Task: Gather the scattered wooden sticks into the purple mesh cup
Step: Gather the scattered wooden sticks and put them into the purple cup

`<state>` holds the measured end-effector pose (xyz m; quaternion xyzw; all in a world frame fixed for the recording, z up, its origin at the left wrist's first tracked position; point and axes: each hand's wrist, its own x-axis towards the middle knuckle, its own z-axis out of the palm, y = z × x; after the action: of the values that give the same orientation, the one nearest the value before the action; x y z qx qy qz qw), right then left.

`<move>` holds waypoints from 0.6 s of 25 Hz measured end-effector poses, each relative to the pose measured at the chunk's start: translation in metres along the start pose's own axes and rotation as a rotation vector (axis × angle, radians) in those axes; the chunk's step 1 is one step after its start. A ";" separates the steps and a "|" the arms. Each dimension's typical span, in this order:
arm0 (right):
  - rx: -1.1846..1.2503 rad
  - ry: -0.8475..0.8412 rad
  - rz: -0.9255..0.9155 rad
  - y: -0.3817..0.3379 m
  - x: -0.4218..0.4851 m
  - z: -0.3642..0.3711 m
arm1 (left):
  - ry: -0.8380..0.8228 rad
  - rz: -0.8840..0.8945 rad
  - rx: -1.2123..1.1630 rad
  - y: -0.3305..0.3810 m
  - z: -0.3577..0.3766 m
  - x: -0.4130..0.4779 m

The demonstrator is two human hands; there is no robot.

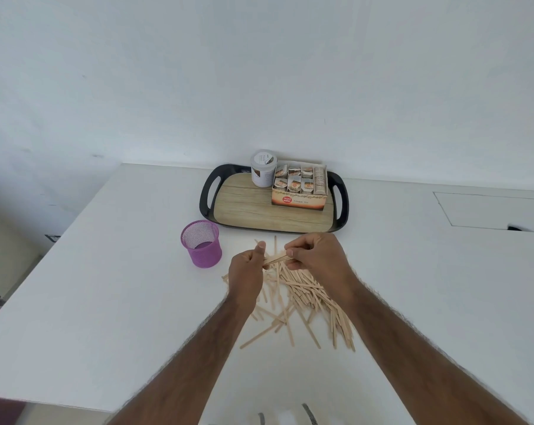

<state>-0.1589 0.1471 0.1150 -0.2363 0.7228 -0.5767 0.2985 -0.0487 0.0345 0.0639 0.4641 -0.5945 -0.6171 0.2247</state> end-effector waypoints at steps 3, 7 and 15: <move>-0.069 -0.039 -0.020 0.000 -0.003 0.006 | 0.064 0.077 0.063 -0.004 -0.006 0.003; -0.094 -0.002 -0.008 0.007 -0.003 0.019 | 0.082 0.085 0.056 -0.017 -0.016 0.004; -0.180 0.029 -0.082 -0.022 0.031 0.058 | 0.198 0.264 0.899 -0.115 -0.094 0.004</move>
<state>-0.1403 0.0801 0.1226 -0.2834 0.7655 -0.5247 0.2417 0.0600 0.0039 -0.0322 0.4924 -0.8320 -0.2177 0.1338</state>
